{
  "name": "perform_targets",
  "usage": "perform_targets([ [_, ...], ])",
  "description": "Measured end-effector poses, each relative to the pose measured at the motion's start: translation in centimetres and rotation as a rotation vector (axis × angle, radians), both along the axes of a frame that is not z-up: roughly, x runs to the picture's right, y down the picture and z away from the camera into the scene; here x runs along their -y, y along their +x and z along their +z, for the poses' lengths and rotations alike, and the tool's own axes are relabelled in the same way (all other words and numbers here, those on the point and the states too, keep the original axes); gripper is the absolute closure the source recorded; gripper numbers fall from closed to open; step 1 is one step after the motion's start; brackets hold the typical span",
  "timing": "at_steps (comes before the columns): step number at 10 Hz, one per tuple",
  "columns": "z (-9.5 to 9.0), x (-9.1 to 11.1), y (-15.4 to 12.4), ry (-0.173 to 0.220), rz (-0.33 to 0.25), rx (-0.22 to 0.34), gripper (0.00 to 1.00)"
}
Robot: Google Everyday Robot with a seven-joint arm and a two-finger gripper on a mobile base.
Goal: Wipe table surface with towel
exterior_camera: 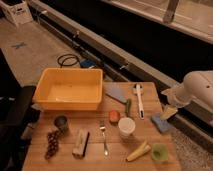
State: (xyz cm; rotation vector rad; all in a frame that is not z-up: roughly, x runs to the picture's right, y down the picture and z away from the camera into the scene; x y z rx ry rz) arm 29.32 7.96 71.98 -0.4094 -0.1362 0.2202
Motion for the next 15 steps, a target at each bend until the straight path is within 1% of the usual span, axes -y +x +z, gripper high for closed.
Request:
perform_targets([
  [2, 0.0, 0.8, -3.6, 0.028, -0.058, 0.025, 0.2],
  [3, 0.3, 1.2, -6.6, 0.042, -0.1, 0.048, 0.2],
  [4, 0.7, 1.5, -9.0, 0.049, -0.128, 0.069, 0.2],
  [6, 1.1, 1.8, -13.2, 0.066, -0.164, 0.119, 0.2],
  [7, 1.1, 1.8, -12.8, 0.068, -0.164, 0.113, 0.2],
  [10, 1.2, 1.8, -12.8, 0.066, -0.16, 0.114, 0.2],
  [11, 1.4, 1.9, -12.8, 0.063, -0.157, 0.115, 0.2],
  [12, 2.1, 1.9, -13.0, 0.058, -0.149, 0.119, 0.2],
  [13, 3.9, 2.5, -13.2, 0.049, -0.131, 0.123, 0.2],
  [14, 5.2, 3.0, -13.2, 0.042, -0.118, 0.125, 0.2],
  [15, 7.4, 3.8, -13.4, 0.027, -0.097, 0.136, 0.2],
])
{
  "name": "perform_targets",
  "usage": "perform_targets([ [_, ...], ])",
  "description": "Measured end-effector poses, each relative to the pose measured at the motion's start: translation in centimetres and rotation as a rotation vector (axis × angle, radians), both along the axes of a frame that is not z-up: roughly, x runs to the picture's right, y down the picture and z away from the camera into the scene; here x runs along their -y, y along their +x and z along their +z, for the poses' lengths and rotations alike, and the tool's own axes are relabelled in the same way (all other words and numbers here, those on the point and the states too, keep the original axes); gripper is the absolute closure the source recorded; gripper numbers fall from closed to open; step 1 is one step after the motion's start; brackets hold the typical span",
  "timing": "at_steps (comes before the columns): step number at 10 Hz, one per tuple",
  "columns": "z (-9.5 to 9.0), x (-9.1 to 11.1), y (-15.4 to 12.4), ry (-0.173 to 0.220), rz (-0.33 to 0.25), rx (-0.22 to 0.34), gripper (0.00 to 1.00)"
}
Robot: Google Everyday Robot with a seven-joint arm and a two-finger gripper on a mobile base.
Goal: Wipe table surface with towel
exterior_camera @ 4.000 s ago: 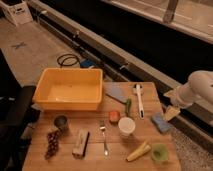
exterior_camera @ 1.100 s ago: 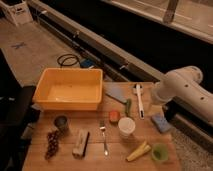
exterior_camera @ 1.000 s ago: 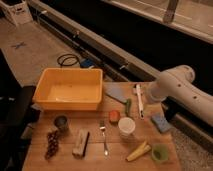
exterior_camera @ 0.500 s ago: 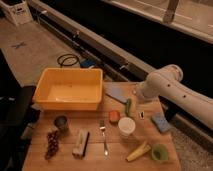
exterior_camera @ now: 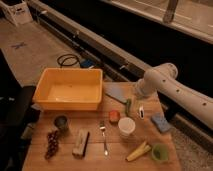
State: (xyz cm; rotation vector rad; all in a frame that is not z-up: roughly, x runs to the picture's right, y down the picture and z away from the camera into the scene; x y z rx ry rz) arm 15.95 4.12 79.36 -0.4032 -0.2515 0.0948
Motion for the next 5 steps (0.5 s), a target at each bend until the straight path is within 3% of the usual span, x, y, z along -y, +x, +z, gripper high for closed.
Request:
perform_targets([
  [1, 2.6, 1.0, -0.6, -0.021, 0.019, 0.015, 0.2],
  [5, 8.1, 3.8, -3.3, -0.059, 0.077, 0.079, 0.2],
])
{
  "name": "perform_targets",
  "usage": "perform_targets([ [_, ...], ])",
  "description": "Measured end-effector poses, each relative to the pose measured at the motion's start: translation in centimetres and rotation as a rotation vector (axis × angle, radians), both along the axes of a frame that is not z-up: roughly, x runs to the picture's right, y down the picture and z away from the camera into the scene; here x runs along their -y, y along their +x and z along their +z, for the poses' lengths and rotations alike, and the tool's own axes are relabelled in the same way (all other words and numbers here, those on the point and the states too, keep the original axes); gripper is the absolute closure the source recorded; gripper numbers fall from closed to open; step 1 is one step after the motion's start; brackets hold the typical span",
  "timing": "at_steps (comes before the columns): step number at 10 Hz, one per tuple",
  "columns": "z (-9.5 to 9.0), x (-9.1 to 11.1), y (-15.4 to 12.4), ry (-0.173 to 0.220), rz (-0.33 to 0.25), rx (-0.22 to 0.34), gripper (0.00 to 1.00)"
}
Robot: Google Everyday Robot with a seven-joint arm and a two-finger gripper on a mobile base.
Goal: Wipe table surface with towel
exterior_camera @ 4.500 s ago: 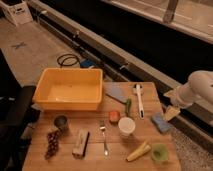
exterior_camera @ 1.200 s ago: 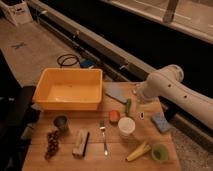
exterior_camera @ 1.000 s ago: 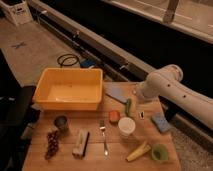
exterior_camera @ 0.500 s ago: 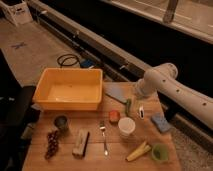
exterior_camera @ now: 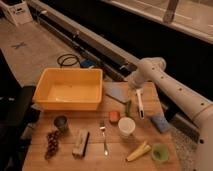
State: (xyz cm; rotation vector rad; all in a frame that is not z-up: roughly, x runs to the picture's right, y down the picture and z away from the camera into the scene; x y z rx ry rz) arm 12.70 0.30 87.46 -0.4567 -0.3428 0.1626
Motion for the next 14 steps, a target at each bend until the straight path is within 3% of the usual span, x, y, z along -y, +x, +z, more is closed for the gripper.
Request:
perform_targets([
  [5, 0.4, 0.1, 0.0, -0.005, 0.005, -0.001, 0.2],
  [7, 1.5, -0.1, -0.3, -0.021, 0.011, -0.022, 0.2],
  [10, 6.2, -1.4, -0.5, -0.068, 0.014, -0.062, 0.2],
  [14, 8.9, -2.7, -1.4, -0.123, 0.003, -0.062, 0.2],
])
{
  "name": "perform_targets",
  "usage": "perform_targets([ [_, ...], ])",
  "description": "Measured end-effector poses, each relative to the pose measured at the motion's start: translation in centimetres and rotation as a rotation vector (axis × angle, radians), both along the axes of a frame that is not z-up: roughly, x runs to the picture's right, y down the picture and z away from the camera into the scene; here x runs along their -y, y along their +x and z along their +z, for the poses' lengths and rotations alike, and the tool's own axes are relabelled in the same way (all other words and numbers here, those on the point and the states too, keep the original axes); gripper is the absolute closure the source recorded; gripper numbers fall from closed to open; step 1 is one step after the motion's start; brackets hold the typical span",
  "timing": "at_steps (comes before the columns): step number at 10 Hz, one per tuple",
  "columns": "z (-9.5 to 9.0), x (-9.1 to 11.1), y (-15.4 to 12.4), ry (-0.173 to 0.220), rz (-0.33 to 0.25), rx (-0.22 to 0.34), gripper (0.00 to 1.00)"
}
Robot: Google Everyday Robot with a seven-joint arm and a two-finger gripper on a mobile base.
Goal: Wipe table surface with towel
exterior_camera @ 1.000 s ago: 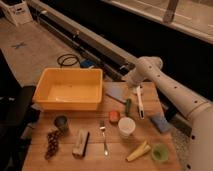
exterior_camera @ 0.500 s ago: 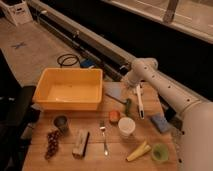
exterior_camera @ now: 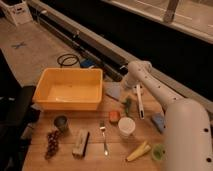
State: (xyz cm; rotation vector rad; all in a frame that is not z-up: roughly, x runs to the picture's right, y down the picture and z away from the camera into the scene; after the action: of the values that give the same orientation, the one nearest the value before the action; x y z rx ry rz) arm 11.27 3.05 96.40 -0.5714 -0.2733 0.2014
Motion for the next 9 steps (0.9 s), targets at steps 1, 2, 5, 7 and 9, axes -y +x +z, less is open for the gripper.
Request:
perform_targets([
  [1, 0.6, -0.3, -0.6, -0.009, -0.005, 0.005, 0.2],
  [2, 1.0, -0.8, -1.0, -0.025, -0.007, 0.013, 0.2],
  [5, 1.8, -2.4, -2.0, -0.061, -0.01, 0.034, 0.27],
  [7, 1.9, -2.9, -2.3, -0.065, -0.007, 0.048, 0.47],
  [9, 1.7, -2.9, -2.3, -0.069, -0.009, 0.05, 0.66],
])
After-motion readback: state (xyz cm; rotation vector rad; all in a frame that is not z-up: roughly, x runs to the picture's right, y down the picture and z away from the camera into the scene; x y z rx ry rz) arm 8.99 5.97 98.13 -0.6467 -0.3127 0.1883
